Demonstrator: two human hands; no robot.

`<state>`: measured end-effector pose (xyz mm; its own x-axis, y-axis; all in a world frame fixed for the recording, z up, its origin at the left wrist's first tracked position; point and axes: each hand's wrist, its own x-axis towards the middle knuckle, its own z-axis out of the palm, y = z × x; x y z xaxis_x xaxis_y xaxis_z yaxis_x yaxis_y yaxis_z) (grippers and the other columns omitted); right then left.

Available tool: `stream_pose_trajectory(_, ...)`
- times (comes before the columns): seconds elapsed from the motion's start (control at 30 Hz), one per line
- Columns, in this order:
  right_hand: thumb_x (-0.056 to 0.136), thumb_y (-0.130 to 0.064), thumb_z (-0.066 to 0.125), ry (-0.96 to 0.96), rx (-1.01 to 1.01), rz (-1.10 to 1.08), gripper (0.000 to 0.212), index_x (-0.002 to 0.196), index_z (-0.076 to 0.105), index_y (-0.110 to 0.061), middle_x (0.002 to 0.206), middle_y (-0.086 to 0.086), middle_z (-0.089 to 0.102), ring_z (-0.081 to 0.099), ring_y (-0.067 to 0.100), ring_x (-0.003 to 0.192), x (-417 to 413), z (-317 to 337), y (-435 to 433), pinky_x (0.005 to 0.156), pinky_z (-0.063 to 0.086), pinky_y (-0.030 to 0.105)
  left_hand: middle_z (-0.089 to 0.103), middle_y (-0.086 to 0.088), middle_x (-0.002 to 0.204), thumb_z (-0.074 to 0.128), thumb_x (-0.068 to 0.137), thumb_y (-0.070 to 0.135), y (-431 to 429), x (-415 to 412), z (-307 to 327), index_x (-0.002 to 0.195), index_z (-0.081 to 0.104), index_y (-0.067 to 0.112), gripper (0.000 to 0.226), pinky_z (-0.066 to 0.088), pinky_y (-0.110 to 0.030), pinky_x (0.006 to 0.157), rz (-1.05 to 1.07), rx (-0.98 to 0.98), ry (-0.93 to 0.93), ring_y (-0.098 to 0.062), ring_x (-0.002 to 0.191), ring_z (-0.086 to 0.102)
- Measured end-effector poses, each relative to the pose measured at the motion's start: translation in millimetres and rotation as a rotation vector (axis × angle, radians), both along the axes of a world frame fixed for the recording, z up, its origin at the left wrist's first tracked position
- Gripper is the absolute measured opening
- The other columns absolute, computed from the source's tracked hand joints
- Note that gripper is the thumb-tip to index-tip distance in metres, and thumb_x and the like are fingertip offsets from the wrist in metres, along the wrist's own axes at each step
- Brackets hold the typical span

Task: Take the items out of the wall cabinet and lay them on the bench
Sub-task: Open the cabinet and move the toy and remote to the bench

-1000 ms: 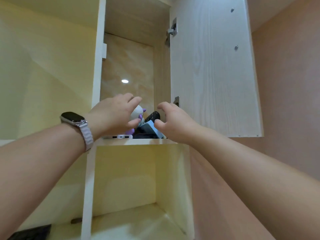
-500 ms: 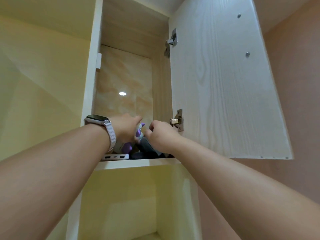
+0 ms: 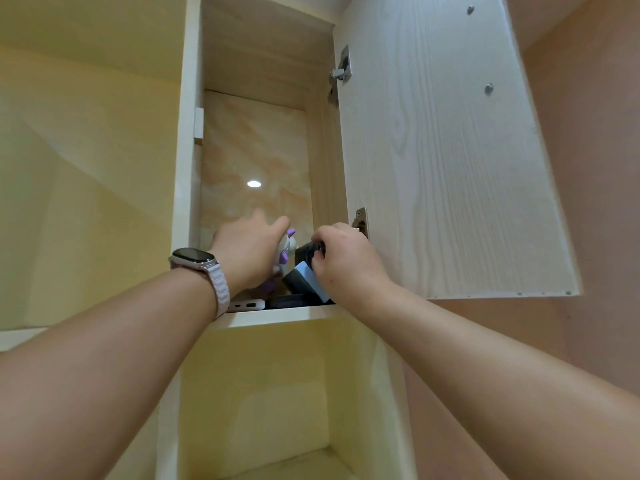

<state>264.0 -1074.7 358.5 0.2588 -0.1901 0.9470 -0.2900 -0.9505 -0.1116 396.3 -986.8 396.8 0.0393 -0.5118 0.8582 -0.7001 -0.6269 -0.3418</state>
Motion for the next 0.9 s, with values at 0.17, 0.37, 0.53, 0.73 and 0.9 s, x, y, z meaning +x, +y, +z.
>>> stream_pose_trajectory(0.17,0.087,-0.003,0.055,-0.224,-0.158,0.163,0.01,0.093,0.063,-0.005,0.098,0.007,0.06,0.056,0.027,0.076,-18.1,-29.4,7.4,0.064,0.049,0.04,0.032,-0.004,0.095,0.075,0.072,0.042,9.9,-12.4,-2.9,0.111,0.038,0.027,0.056,0.031,-0.03,0.05,-0.069,-0.126,-0.023,-0.025,0.079,0.044)
stream_pose_trajectory(0.37,0.086,-0.002,0.058,-0.305,-0.114,0.248,0.013,0.096,0.063,-0.008,0.102,0.0,0.059,0.052,0.01,0.082,-34.0,-68.9,4.3,0.069,0.047,0.028,0.043,-0.01,0.106,0.07,0.077,0.051,28.3,-37.4,-1.0,0.124,0.044,0.025,0.059,0.033,-0.03,0.05,-0.154,-0.246,-0.094,-0.024,0.083,0.041)
stream_pose_trajectory(0.53,0.084,-0.004,0.065,-0.306,0.039,0.286,0.018,0.1,0.059,-0.008,0.099,0.002,0.055,0.043,0.005,0.079,-48.9,-93.6,4.7,0.068,0.037,0.021,0.047,-0.012,0.106,0.074,0.074,0.051,46.8,-58.5,-17.3,0.124,0.042,0.025,0.064,0.031,-0.027,0.048,-0.257,-0.297,-0.15,-0.03,0.085,0.05)
stream_pose_trajectory(0.73,0.087,-0.01,0.063,-0.187,0.338,0.312,0.037,0.121,0.051,-0.017,0.107,-0.004,0.05,0.047,0.009,0.091,-61.0,-109.1,12.7,0.074,0.033,0.018,0.049,-0.014,0.107,0.072,0.076,0.05,77.1,-78.9,-43.9,0.13,0.047,0.022,0.066,0.034,-0.027,0.046,-0.306,-0.353,-0.197,-0.034,0.088,0.053)
stream_pose_trajectory(0.9,0.083,-0.007,0.053,-0.077,0.664,0.416,0.04,0.117,0.049,-0.025,0.093,-0.004,0.062,0.059,0.013,0.079,-64.4,-114.5,25.4,0.058,0.047,0.026,0.046,-0.01,0.11,0.066,0.077,0.054,103.2,-93.3,-66.8,0.129,0.045,0.025,0.063,0.038,-0.03,0.048,-0.354,-0.372,-0.131,-0.032,0.093,0.05)
